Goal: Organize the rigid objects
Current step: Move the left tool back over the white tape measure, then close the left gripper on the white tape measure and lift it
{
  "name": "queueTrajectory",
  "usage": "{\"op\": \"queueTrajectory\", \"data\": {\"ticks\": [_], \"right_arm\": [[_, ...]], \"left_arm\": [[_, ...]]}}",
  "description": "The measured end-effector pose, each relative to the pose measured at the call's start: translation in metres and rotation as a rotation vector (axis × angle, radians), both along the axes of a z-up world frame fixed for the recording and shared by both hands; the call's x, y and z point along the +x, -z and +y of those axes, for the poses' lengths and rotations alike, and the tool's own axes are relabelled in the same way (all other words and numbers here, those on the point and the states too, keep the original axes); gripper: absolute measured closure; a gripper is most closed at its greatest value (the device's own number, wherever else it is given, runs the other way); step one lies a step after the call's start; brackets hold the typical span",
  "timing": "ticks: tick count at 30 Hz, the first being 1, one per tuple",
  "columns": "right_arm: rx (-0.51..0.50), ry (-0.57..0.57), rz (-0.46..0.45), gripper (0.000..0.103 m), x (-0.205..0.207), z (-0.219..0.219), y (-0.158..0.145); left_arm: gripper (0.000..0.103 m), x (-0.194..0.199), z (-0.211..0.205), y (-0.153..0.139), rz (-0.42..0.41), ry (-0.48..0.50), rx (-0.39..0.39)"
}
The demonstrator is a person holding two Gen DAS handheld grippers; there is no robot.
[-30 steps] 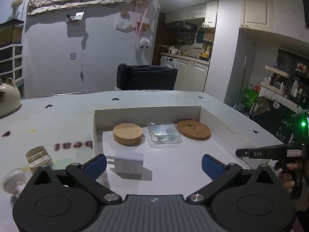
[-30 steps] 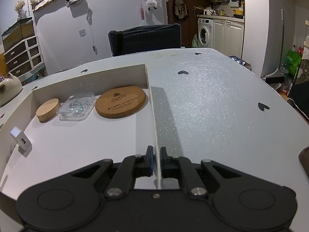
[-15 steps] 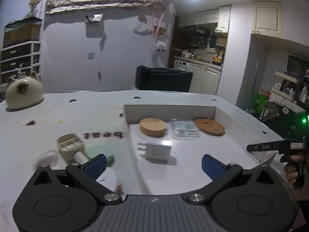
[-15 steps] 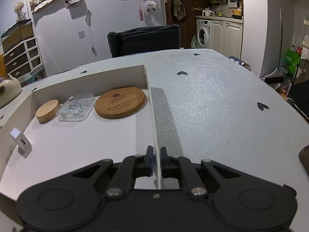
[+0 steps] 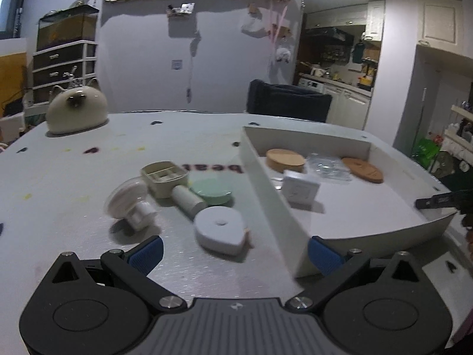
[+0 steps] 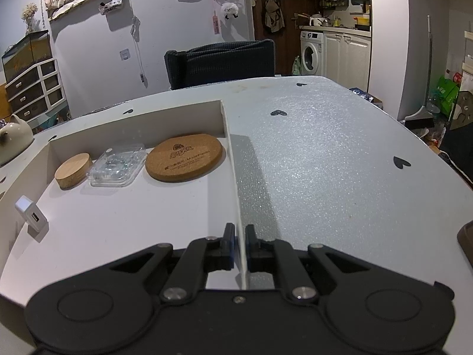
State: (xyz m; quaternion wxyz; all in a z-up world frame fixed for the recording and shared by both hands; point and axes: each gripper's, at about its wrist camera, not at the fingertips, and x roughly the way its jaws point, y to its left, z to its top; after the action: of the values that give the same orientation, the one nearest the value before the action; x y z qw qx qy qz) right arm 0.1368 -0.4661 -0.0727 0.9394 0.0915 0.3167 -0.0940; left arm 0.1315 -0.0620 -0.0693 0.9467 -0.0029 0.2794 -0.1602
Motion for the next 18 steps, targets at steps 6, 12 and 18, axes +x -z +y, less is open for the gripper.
{"op": "queueTrajectory", "data": {"ticks": [6, 12, 18], "right_arm": [[-0.005, -0.007, 0.0, 0.096, -0.001, 0.0, 0.0], [-0.006, -0.007, 0.0, 0.095, -0.001, -0.001, 0.0], [-0.01, -0.016, -0.002, 0.096, -0.003, 0.001, -0.001]], "left_arm": [[0.027, 0.017, -0.004, 0.007, 0.013, -0.036, 0.063], [0.038, 0.037, -0.018, 0.013, 0.03, -0.01, 0.118], [0.039, 0.05, -0.018, 0.016, 0.038, 0.003, 0.103]]}}
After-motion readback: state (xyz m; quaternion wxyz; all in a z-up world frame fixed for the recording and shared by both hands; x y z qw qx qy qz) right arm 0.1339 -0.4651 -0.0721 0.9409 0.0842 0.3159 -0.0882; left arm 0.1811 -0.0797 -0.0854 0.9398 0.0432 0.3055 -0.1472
